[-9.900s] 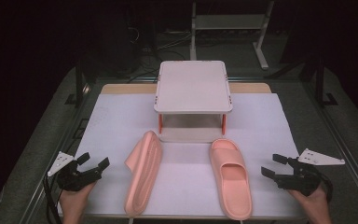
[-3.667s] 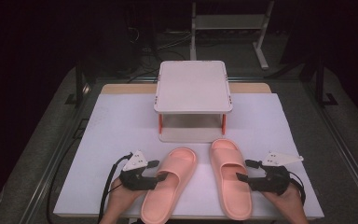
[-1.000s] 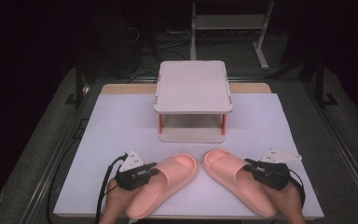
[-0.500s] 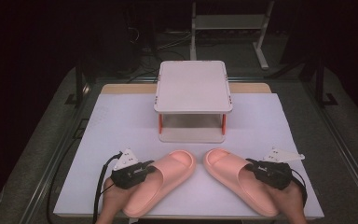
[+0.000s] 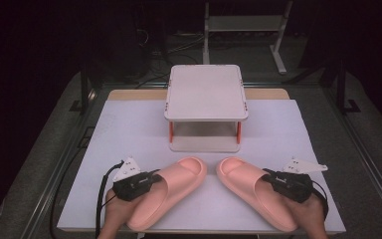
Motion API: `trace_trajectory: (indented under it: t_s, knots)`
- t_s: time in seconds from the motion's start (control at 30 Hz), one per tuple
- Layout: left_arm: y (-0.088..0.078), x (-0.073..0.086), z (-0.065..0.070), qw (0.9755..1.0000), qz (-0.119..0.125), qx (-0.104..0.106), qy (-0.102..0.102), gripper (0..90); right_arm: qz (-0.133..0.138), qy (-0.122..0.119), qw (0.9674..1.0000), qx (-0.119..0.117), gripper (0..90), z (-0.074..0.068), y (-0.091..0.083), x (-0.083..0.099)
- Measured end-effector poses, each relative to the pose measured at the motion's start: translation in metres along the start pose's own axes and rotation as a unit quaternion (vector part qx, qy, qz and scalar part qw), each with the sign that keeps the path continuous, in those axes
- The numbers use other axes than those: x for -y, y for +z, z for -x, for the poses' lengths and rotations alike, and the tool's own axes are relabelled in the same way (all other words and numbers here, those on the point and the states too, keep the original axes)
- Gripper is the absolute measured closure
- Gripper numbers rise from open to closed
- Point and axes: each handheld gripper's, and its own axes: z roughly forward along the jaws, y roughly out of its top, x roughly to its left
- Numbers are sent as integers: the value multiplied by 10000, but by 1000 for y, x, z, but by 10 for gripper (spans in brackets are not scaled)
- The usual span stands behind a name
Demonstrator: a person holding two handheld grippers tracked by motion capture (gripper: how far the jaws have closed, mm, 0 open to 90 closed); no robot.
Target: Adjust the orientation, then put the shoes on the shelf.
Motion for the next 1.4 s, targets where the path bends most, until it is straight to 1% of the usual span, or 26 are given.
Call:
trace_trajectory:
  t_s: [0.07, 0.23, 0.37, 0.53, 0.73, 1.0, 1.13, 1.2, 1.3, 1.4]
  knots:
    - [-3, 0, -1, 10000, 35, -22, -7, 819, 10, -17, 10000, -6, 794, 0, 0, -1]
    - [-11, 1, -5, 9998, 132, -91, -102, 819, 66, 23, 10000, -61, 794, -1, -1, -2]
    - [-15, 1, -7, 9996, 200, -118, -161, 819, 89, 4, 9999, -92, 794, -1, -1, -2]
    - [-19, 1, -8, 9995, 219, -138, -163, 819, 120, -1, 9998, -138, 794, -3, -2, -3]
    - [-23, 0, -9, 9993, 297, -161, -153, 819, 220, -3, 9996, -193, 795, -5, -7, -5]
    - [-28, 0, -11, 9989, 378, -202, -213, 819, 250, -76, 9993, -275, 795, -11, -9, -7]
    - [-30, 0, -10, 9986, 412, -219, -257, 820, 280, -71, 9990, -329, 795, -13, -11, -8]
    - [-32, 0, -10, 9986, 411, -215, -248, 824, 334, -84, 9987, -385, 795, -14, -13, -9]
    - [-35, -3, -10, 9983, 472, -235, -255, 824, 420, -85, 9979, -480, 795, -16, -18, -12]
    - [-40, -5, -10, 9978, 537, -264, -296, 826, 518, -37, 9968, -600, 796, -17, -23, -13]
